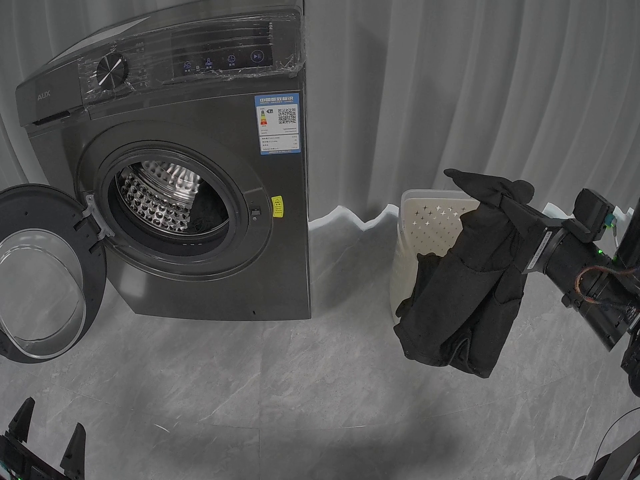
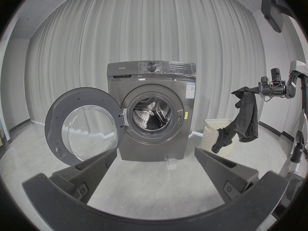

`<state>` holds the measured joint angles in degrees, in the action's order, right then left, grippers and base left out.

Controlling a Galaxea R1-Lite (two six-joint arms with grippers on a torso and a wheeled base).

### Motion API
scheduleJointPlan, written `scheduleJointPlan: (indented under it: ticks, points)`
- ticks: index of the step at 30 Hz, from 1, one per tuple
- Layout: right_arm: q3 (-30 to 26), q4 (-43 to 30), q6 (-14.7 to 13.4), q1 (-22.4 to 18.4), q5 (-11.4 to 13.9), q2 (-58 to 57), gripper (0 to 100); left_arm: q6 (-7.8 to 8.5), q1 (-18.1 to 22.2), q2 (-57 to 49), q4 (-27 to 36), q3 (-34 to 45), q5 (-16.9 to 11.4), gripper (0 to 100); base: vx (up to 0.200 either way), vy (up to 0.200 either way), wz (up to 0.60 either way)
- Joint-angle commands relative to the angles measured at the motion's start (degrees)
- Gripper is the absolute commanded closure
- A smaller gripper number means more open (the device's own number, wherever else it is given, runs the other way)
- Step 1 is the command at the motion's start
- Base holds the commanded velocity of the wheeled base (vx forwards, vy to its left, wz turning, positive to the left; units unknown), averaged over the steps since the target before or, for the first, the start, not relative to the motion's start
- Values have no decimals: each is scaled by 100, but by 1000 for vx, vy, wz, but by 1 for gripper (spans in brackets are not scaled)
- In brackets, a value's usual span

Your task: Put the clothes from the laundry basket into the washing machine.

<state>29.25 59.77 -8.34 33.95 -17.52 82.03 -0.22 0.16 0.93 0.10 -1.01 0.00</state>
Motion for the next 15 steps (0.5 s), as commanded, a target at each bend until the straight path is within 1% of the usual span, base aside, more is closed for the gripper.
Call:
scheduleJointPlan:
  ticks: [1,15]
  points:
    - [-7,8,-10,6,12,50,100,-4,2,-93,-1,101,0,0,0,200,0]
    - [-7,8,-27,33,38,50,100,-4,2,-93,-1,101,0,0,0,200,0]
